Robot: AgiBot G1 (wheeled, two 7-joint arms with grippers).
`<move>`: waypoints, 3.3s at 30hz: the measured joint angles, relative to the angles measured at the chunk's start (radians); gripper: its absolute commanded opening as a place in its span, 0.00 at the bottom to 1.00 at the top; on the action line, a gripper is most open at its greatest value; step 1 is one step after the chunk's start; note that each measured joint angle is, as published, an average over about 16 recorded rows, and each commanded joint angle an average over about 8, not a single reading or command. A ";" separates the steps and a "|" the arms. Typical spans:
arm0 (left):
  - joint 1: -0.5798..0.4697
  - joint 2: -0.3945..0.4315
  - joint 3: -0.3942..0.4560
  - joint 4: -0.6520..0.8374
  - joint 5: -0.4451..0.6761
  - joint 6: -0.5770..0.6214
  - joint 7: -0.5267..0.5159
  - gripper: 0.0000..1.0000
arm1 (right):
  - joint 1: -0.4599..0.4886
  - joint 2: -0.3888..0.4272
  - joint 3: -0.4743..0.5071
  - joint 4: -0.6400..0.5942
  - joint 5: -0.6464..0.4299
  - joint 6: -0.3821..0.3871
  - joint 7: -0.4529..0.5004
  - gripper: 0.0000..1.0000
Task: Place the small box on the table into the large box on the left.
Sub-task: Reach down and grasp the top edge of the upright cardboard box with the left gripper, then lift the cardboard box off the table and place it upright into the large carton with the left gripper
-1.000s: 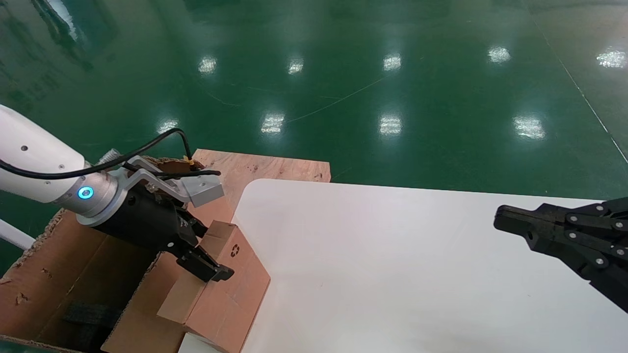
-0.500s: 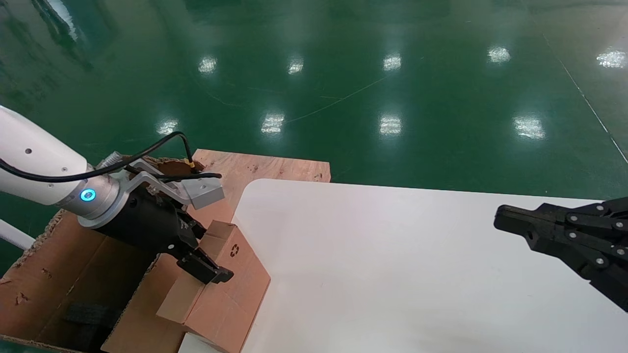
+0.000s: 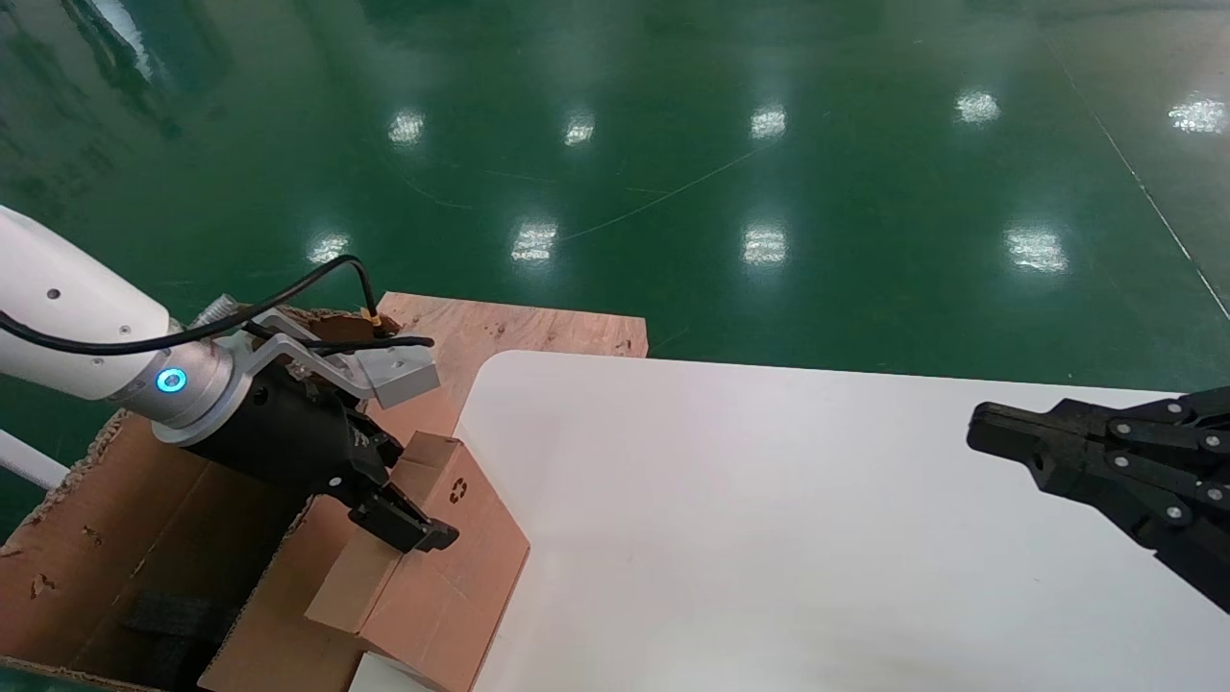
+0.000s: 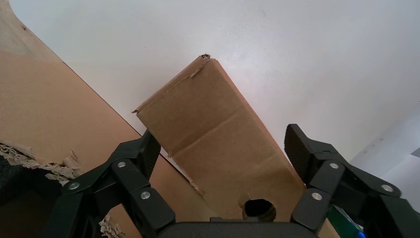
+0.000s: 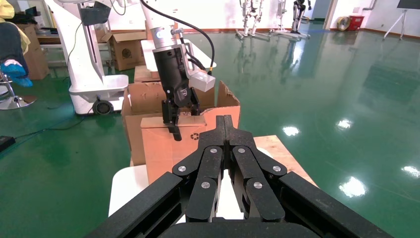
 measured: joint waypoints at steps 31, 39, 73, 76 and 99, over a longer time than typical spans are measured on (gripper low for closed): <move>-0.084 0.069 -0.066 0.141 -0.004 -0.093 0.098 0.00 | 0.000 0.000 0.000 0.000 0.000 0.000 0.000 0.00; -0.259 0.149 -0.145 0.424 -0.010 -0.150 0.256 0.00 | 0.000 0.000 0.000 0.000 0.000 0.000 0.000 0.00; -0.717 0.277 0.006 1.296 0.383 0.053 0.586 0.00 | 0.000 0.000 0.000 0.000 0.000 0.000 0.000 0.00; -0.669 0.276 0.015 1.325 0.394 0.034 0.576 0.00 | 0.000 0.000 0.000 0.000 0.000 0.000 0.000 0.00; -0.333 0.254 -0.001 1.397 0.370 -0.255 0.507 0.00 | 0.000 0.000 0.000 0.000 0.000 0.000 0.000 0.00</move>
